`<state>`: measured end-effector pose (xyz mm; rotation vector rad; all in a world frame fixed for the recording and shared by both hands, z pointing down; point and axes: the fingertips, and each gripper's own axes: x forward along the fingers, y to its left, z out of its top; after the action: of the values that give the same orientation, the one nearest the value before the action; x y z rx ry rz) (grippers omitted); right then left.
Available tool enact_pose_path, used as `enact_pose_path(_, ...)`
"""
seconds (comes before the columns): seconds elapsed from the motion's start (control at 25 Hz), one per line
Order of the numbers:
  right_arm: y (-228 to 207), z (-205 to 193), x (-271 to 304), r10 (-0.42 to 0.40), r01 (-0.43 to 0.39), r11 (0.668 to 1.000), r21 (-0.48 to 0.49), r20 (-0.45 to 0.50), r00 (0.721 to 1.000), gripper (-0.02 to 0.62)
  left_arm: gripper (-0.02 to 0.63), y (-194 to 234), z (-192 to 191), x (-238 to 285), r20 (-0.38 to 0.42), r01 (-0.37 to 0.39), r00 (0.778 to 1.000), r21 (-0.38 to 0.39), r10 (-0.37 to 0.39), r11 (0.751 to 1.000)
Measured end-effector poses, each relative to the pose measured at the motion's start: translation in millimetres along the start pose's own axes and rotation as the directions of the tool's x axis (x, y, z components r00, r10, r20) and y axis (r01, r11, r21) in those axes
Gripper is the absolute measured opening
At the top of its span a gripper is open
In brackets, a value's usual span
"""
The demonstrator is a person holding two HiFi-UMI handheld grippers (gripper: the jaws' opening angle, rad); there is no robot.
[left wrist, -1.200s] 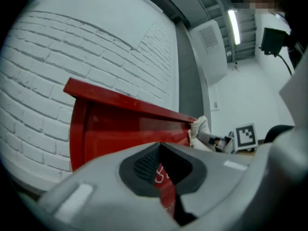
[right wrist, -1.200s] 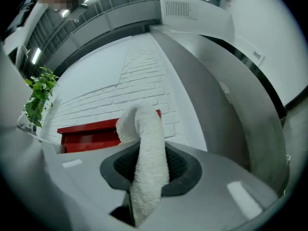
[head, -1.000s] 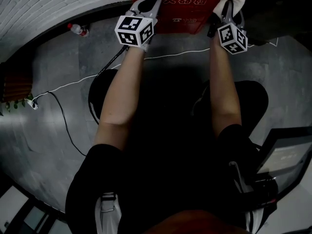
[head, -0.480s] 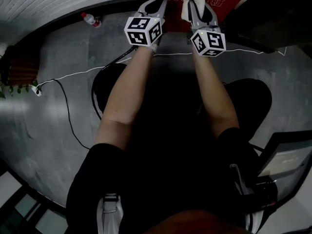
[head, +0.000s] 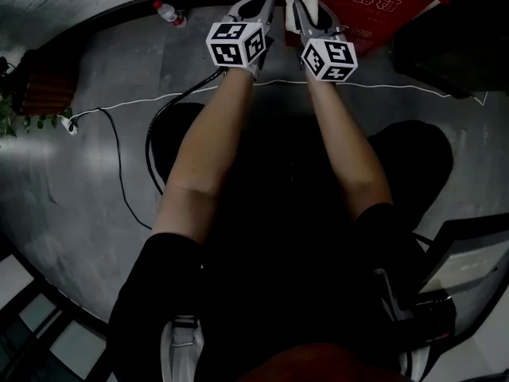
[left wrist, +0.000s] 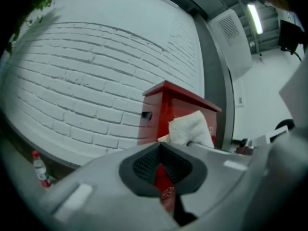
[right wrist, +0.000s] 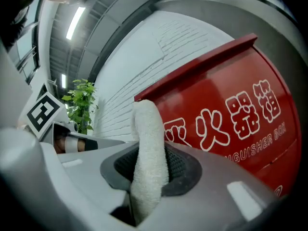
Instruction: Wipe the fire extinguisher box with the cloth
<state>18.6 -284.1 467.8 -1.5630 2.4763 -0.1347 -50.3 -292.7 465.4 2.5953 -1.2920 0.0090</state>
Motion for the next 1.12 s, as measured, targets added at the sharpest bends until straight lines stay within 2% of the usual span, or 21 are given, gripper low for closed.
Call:
enact_pose_path(0.16, -7.9, -17.3, 6.3, -0.009, 0.010, 1.000, 0.013, -0.030, 0.999, 0.092, 0.003, 10.0, -24.0, 8.0, -0.026, -0.020, 0.999, -0.012, 0.020, 1.000)
enact_pose_path(0.4, -26.4, -35.5, 12.5, -0.068, 0.061, 0.994, -0.086, -0.084, 0.994, 0.096, 0.003, -11.5, -3.2, 23.9, 0.020, 0.049, 0.999, 0.015, -0.050, 0.999)
enact_pose_path(0.64, -30.7, -33.4, 7.6, -0.093, 0.082, 0.989, -0.123, -0.080, 0.992, 0.100, 0.003, -18.4, -12.1, 34.3, 0.000, 0.067, 0.998, 0.031, -0.067, 0.997)
enact_pose_path(0.96, -88.0, -26.9, -31.4, -0.209, 0.201, 0.973, -0.116, -0.065, 0.976, 0.100, 0.003, -62.4, -32.7, 61.5, -0.043, 0.129, 0.991, 0.064, -0.126, 0.990)
enact_pose_path(1.12, -132.7, -18.6, -61.0, -0.300, 0.295, 0.951, -0.088, -0.048, 0.953, 0.100, 0.003, -100.0, -46.7, 81.6, -0.060, 0.185, 0.982, 0.080, -0.180, 0.979)
